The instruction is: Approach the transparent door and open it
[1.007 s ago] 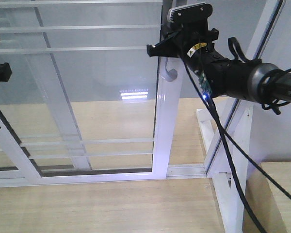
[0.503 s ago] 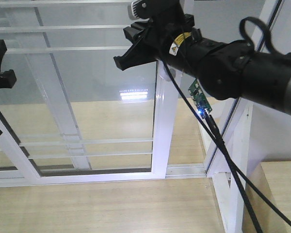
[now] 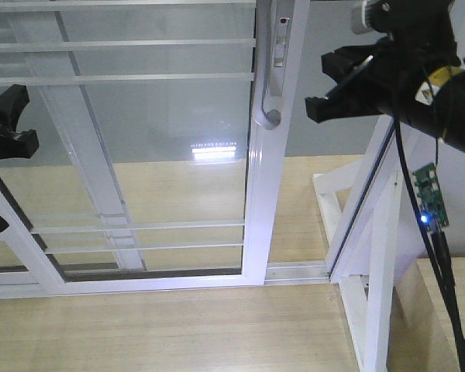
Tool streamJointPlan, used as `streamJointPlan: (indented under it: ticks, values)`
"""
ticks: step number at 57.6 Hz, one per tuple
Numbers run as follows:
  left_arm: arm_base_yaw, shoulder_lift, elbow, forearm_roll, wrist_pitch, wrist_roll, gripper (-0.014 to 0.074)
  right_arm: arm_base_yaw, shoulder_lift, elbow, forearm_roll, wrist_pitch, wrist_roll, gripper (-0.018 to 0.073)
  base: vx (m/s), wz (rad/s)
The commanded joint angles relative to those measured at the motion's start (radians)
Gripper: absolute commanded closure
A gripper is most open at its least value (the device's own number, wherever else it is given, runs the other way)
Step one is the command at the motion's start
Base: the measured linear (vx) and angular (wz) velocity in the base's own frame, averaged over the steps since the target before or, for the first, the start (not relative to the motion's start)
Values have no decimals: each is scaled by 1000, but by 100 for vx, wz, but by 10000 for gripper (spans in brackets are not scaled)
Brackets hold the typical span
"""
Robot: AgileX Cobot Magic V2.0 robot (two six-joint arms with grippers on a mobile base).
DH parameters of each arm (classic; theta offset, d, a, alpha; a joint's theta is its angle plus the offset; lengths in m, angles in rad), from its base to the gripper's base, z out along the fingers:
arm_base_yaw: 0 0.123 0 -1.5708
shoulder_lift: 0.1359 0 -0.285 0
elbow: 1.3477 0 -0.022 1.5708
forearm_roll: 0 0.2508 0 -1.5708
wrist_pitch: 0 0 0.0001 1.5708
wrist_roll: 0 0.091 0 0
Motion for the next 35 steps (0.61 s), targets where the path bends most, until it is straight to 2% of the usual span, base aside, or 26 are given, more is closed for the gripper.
streamJointPlan:
  ticks: [1, 11, 26, 35]
  values:
    - [-8, 21, -39, 7, -68, -11, 93, -22, -87, 42, -1, -143, -3, 564, 0, 0]
    - [-81, 124, -101, 9, -71, -11, 93, -33, -169, 150, -1, -170, -4, 564, 0, 0]
    - [-204, 324, -260, 6, -128, -13, 93, -33, -189, 172, -1, -162, -4, 564, 0, 0]
    - [-267, 457, -372, 9, -164, -71, 93, -33, -189, 172, -1, -162, -4, 564, 0, 0]
